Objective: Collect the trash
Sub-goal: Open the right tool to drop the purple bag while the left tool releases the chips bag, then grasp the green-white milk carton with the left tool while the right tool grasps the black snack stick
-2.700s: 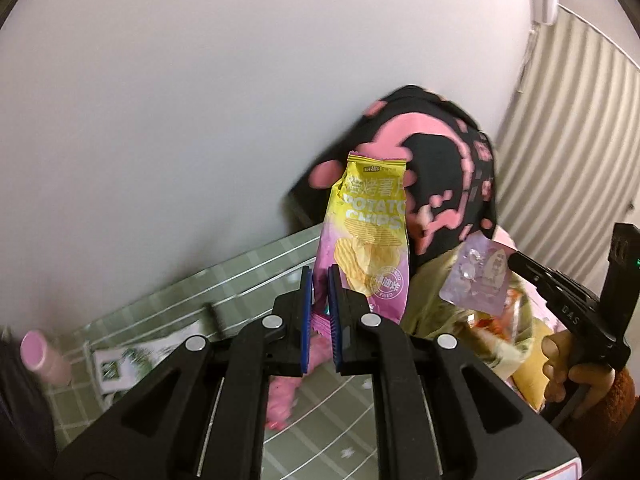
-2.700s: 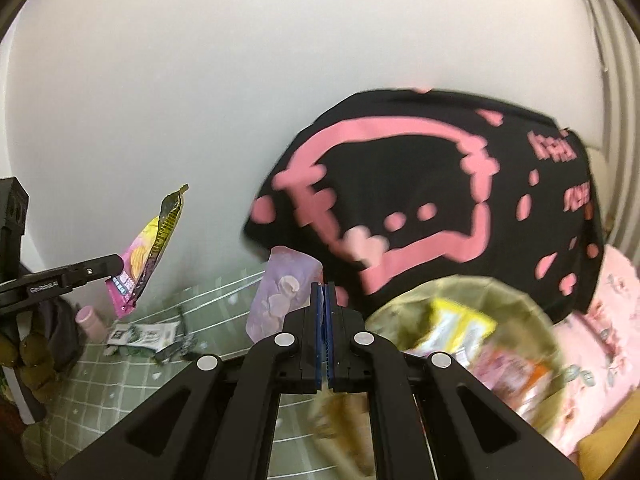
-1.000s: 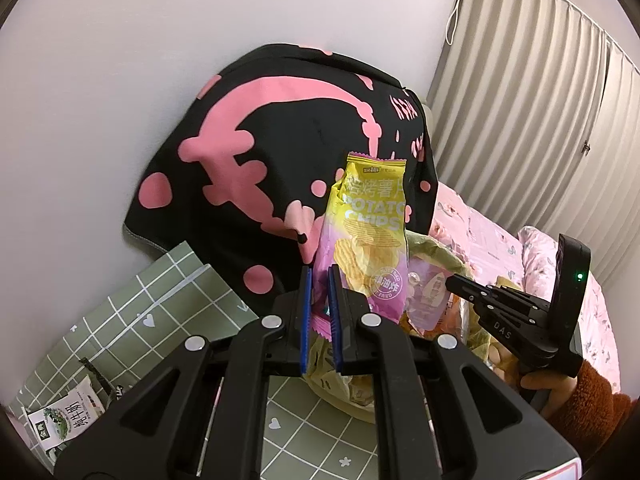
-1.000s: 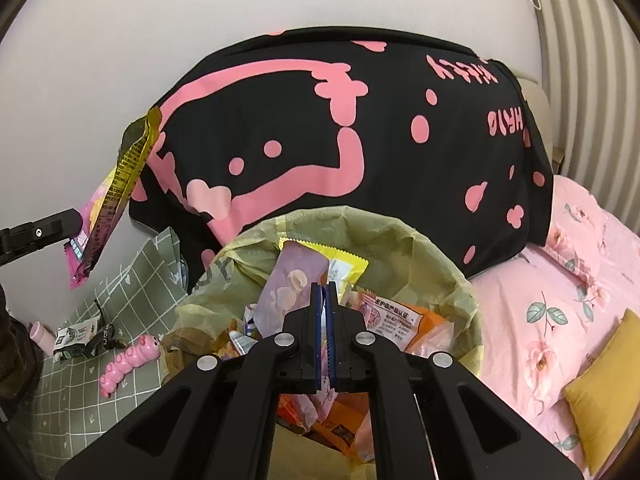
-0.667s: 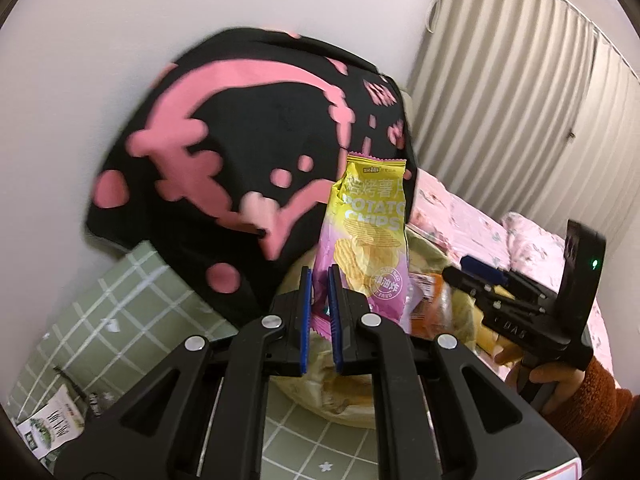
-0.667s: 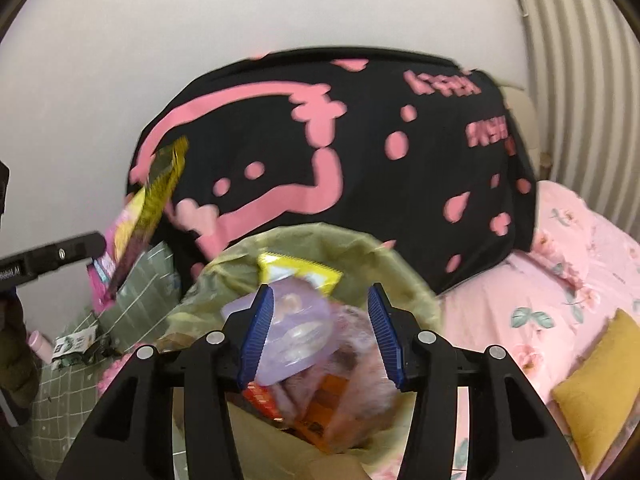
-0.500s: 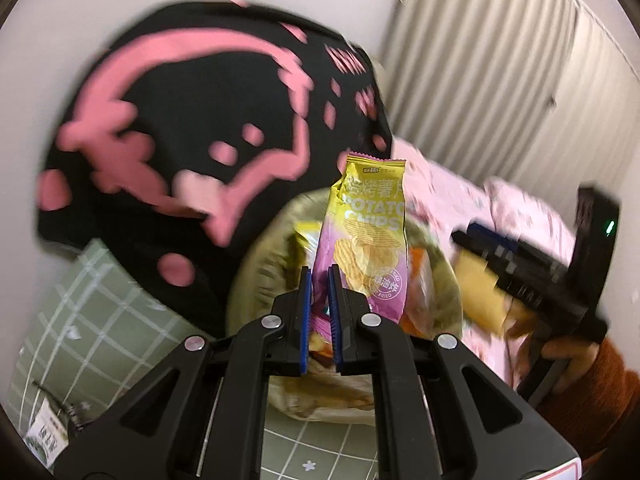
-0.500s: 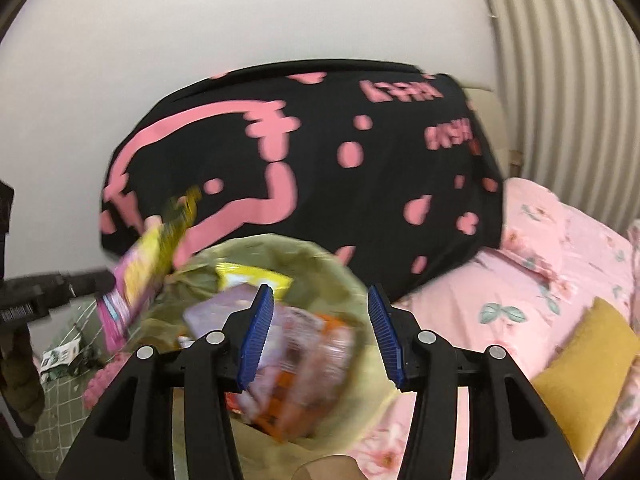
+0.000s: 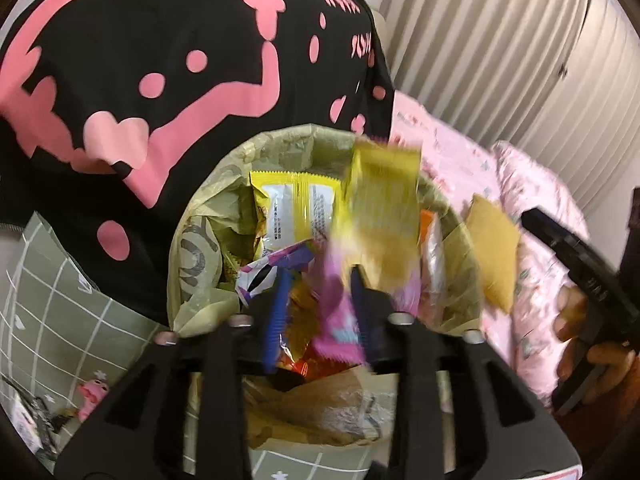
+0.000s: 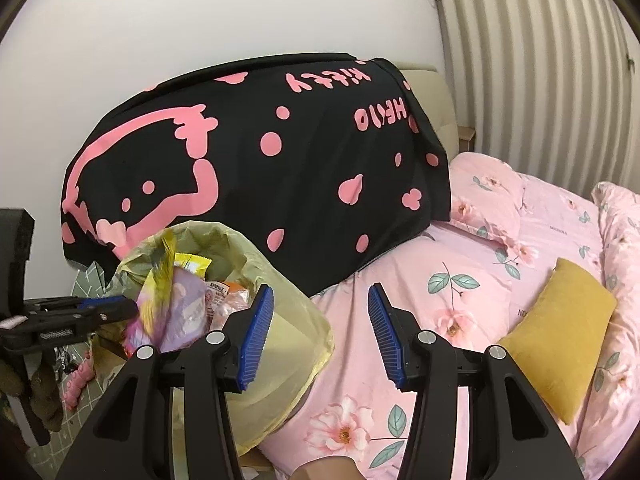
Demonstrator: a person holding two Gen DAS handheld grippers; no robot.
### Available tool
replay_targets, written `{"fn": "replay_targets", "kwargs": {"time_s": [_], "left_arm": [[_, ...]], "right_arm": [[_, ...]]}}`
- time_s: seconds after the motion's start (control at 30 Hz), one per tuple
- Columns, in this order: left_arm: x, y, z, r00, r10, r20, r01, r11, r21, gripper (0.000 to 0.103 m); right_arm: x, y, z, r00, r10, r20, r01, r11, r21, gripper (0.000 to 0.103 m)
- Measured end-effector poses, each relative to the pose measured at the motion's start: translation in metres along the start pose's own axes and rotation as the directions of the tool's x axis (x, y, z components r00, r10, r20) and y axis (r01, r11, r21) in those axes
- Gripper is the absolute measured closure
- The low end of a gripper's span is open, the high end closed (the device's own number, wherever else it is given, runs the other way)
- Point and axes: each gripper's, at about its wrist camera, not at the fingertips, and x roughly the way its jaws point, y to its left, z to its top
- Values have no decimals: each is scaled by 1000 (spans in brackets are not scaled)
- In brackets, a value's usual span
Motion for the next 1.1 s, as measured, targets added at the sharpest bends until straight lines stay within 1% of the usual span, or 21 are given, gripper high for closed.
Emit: {"fn": "replay_targets", "kwargs": {"time_s": [0.07,0.17,0.23,0.3,0.37,0.47,0.6,0.7,0.8,0.87,0.9,1.0,1.07,1.1], "left_arm": [[-8,2,-1,1000,-10,21,10,1000,-10,67],[-28,9,-4,997,3,71,-1,1000,-21,63],[-45,17,-10,994,18,112,-13,999,-45,62],[-61,27,-19,987,47,155,-36,997,-72,58],[-76,40,-29,978,86,190,-67,992,-105,57],[-91,69,-48,970,144,198,-111,980,-167,56],[-110,114,-78,957,232,173,-184,949,-257,56],[-125,153,-103,942,301,146,-246,919,-307,56],[-142,206,-131,919,379,104,-321,877,-358,56],[-146,238,-145,913,402,69,-344,849,-402,56],[-150,259,-155,909,414,44,-356,827,-435,56],[-153,299,-178,906,422,-15,-374,787,-491,56],[-154,313,-189,899,435,-55,-401,767,-501,56],[-153,318,-194,898,435,-68,-407,761,-505,56]], "right_arm": [[0,5,2,1000,10,2,-10,1000,-13,57],[0,19,6,999,33,11,-33,999,-35,57],[-1,33,10,998,57,17,-56,997,-58,57],[-2,50,12,996,89,21,-86,992,-91,57],[-2,65,12,993,115,20,-112,987,-115,57],[1,91,11,986,164,9,-161,976,-149,57],[4,123,8,975,221,-10,-219,958,-184,57],[6,152,3,962,272,-34,-273,937,-217,57],[7,178,-4,948,314,-59,-319,916,-245,57],[8,191,-9,939,335,-77,-344,904,-254,57],[9,201,-13,932,350,-92,-362,896,-257,57],[13,223,-24,916,377,-137,-401,871,-283,57],[15,236,-30,908,386,-161,-418,855,-306,57],[17,242,-33,904,390,-175,-427,848,-315,56]]}}
